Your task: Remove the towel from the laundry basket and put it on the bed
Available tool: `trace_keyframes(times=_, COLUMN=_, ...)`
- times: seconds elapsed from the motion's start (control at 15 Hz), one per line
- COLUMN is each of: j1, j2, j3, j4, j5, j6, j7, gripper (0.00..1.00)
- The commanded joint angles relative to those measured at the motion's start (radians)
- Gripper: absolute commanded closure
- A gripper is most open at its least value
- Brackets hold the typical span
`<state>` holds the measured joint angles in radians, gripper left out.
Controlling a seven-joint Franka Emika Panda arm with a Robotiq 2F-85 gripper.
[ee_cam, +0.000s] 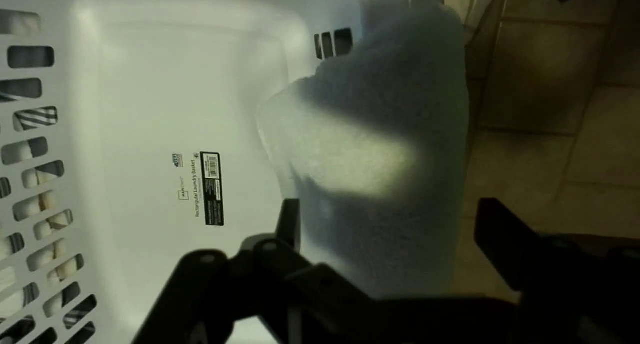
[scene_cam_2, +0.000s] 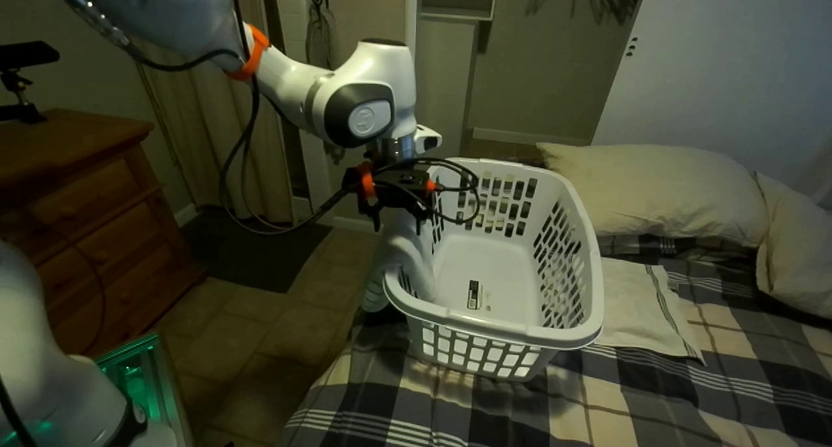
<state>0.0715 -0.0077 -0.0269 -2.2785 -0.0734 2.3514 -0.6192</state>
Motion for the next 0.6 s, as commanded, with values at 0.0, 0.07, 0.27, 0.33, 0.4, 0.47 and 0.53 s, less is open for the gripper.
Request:
trace_keyframes(times=0.0, j1=-0.021, j2=0.058, j3=0.02, j4=0.048, j5=0.023, j6=0.01, j7=-0.071, gripper=0.41)
trace_keyframes(times=0.07, j1=-0.024, j2=0.068, j3=0.023, j4=0.057, j5=0.035, j6=-0.002, j7=-0.083, gripper=0.5)
trace_keyframes(times=0.27, j1=-0.032, j2=0.082, j3=0.029, j4=0.077, j5=0.057, j6=-0.022, j7=-0.117, gripper=0.7)
trace_keyframes(times=0.33, j1=-0.035, j2=0.083, j3=0.03, j4=0.083, j5=0.062, j6=-0.035, j7=-0.119, gripper=0.76)
trace_keyframes(times=0.4, j1=-0.037, j2=0.08, j3=0.031, j4=0.086, j5=0.073, j6=-0.047, j7=-0.129, gripper=0.83)
trace_keyframes(times=0.47, j1=-0.038, j2=0.077, j3=0.031, j4=0.09, j5=0.08, j6=-0.063, j7=-0.133, gripper=0.88)
trace_keyframes(times=0.53, j1=-0.04, j2=0.075, j3=0.03, j4=0.094, j5=0.075, j6=-0.067, j7=-0.133, gripper=0.94)
